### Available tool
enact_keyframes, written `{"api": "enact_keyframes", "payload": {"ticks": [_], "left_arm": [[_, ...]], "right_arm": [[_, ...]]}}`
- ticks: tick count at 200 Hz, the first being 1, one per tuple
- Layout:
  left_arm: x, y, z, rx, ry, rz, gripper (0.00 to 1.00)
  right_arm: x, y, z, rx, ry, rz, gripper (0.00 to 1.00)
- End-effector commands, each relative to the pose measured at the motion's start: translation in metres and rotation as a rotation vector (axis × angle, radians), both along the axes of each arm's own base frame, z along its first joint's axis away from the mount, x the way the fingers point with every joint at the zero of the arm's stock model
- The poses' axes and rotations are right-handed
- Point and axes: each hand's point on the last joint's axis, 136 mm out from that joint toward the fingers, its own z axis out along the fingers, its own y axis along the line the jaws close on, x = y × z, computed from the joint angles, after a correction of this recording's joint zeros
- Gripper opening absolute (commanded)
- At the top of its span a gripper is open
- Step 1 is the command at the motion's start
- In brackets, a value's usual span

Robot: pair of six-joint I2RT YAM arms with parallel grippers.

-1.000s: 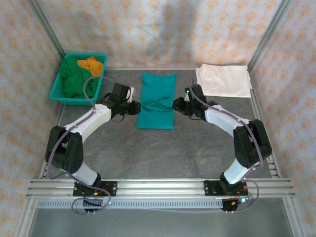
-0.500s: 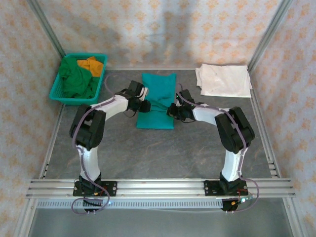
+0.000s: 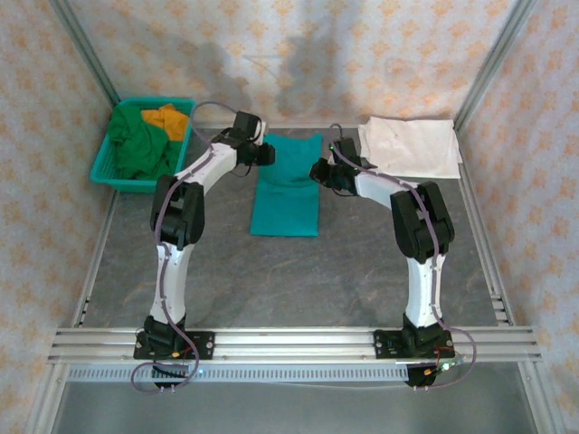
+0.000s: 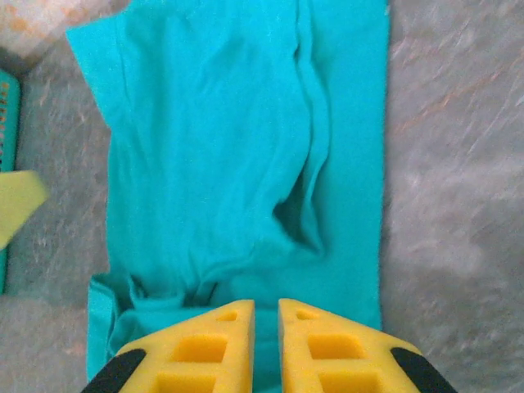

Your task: Fold and stack the t-shirts

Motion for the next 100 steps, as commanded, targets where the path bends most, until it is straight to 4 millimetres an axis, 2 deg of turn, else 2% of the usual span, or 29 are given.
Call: {"api": "enact_keyframes", "payload": {"ticks": [1,26,37,41,44,66,80,94,98,100], "left_arm": [[-0.012,0.008,0.037,-0.02,-0.034,0.041,0.35],[-0.047,0.012,0.046,-0.061,-0.063,0.064,0.36],[-0.066,0.008,0.044,-0.076,-0.065,0.054,0.36],[-0.073,0.005,0.036,-0.079,-0.051,0.044,0.36],[-0.078,0.002,0.046,-0.091,-0.071,0.034,0.35],[-0.112,-0.017,0.025,-0.093,-0.037,-0.019,0.35],[-0.119,-0.023,0.009,-0.078,-0.006,-0.04,0.35],[-0.116,-0.025,-0.008,-0.063,0.038,-0.044,0.35],[-0.113,-0.025,-0.005,-0.059,0.032,-0.045,0.34],[-0.112,-0.026,-0.014,-0.053,0.05,-0.044,0.34]], "right_arm": [[0.001,0.008,0.029,0.023,-0.055,0.051,0.16],[-0.029,0.012,0.036,0.074,-0.044,0.072,0.16],[-0.047,0.017,0.034,0.079,-0.032,0.096,0.16],[-0.053,0.02,0.033,0.079,-0.029,0.107,0.16],[-0.058,0.022,0.032,0.078,-0.028,0.117,0.16],[-0.087,0.038,0.015,0.054,0.013,0.173,0.16],[-0.091,0.041,-0.001,0.036,0.042,0.168,0.15],[-0.087,0.04,-0.014,0.024,0.055,0.148,0.15],[-0.084,0.041,-0.016,0.02,0.057,0.143,0.15],[-0.083,0.041,-0.019,0.017,0.06,0.141,0.15]]}}
